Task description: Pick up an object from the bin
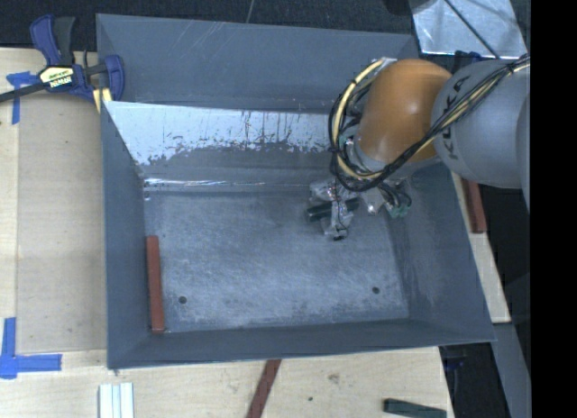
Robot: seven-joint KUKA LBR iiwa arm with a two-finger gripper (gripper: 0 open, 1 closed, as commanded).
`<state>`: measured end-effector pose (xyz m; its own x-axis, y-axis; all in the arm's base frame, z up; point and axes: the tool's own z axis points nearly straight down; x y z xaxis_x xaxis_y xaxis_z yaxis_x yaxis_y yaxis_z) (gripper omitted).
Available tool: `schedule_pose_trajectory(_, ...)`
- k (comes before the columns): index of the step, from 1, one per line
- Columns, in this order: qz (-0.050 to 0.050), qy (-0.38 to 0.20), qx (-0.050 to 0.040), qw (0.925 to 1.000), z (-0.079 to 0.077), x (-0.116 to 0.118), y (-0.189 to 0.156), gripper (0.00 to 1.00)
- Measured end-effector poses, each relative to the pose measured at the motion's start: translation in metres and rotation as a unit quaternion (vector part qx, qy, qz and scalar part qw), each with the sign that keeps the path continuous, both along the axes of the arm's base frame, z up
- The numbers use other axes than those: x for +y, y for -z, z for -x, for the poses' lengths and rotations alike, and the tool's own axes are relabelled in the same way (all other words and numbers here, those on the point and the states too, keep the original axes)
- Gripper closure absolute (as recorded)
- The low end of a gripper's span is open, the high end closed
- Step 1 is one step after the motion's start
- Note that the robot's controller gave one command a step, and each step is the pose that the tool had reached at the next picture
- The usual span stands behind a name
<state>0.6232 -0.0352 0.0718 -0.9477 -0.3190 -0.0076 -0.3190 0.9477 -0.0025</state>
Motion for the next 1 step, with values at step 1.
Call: schedule_pose_trajectory(1, 0.000, -0.024, -0.0030, 0.9997, 0.0005, 0.0268, -0.1851, 1.00)
